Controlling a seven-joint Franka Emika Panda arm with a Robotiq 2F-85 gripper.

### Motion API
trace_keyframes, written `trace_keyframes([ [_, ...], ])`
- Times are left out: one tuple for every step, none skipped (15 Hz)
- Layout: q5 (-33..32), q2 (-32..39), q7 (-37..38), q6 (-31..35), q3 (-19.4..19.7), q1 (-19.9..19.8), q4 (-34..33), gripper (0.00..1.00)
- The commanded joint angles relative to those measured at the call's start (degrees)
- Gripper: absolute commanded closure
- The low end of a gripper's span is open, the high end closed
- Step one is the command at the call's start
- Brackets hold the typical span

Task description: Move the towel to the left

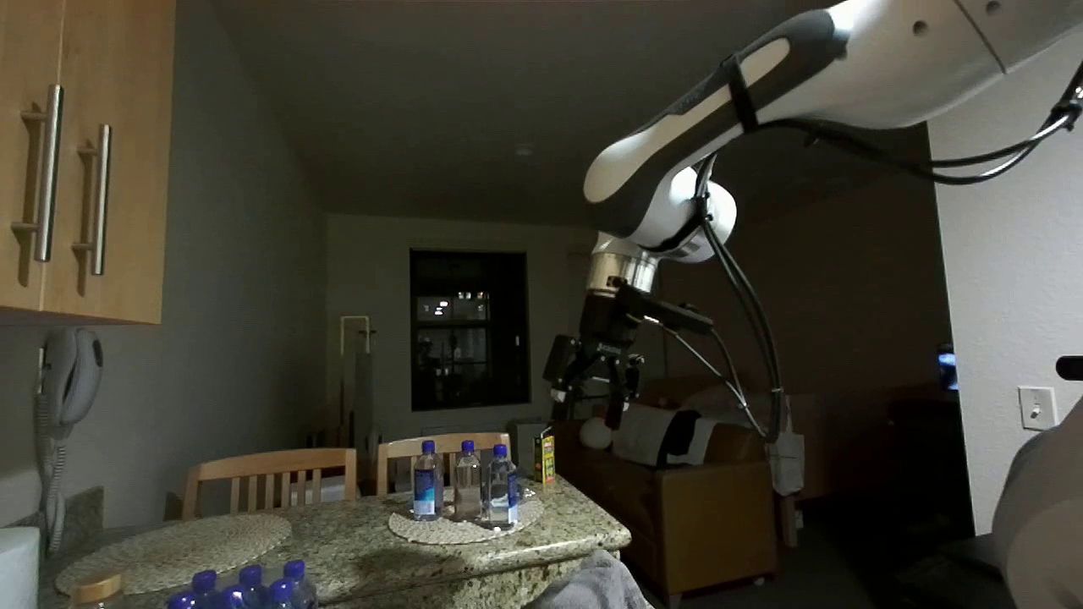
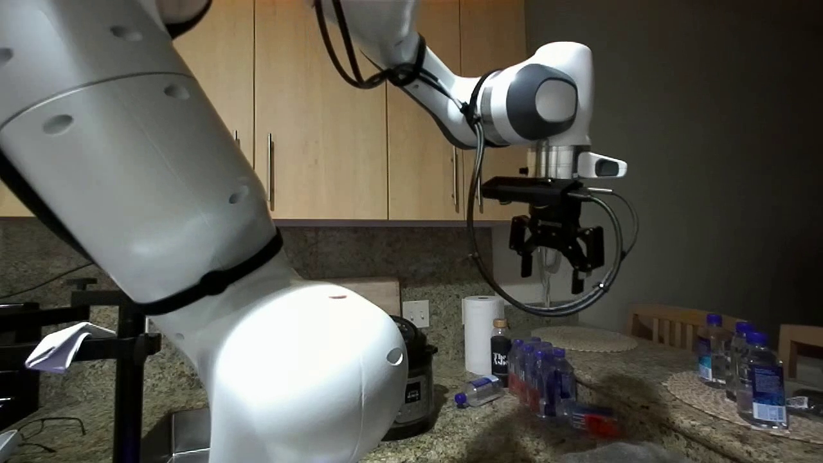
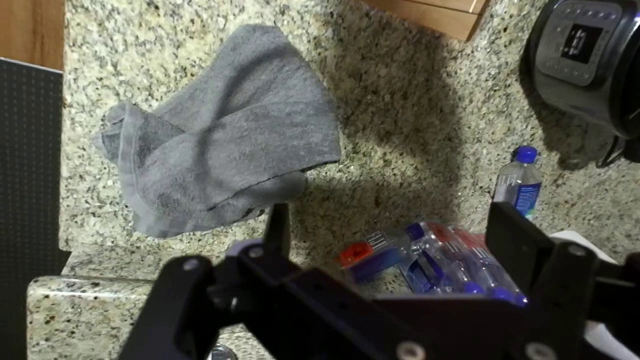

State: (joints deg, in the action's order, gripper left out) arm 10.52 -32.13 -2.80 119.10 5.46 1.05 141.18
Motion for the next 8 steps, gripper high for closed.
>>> trace_keyframes([
  [-1.3,9.1,-4.9,2.4,1.3,-0.7,-5.1,0.00],
  [-1.3,11.5,-5.5,2.9,1.6,-0.8,-6.4,0.00],
  [-1.4,13.8,-5.7,3.2,1.7,-0.9,-7.9,0.00],
  [-1.7,16.3,-5.4,3.0,1.7,-1.2,-9.6,0.00],
  [-1.7,18.3,-5.1,2.9,1.7,-1.3,-11.1,0.00],
  [-1.6,20.6,-4.9,2.6,1.8,-1.5,-12.8,0.00],
  [-1.6,22.4,-4.7,2.2,1.9,-1.7,-14.5,0.00],
  [-1.9,24.5,-4.3,1.6,1.8,-2.1,-16.2,0.00],
])
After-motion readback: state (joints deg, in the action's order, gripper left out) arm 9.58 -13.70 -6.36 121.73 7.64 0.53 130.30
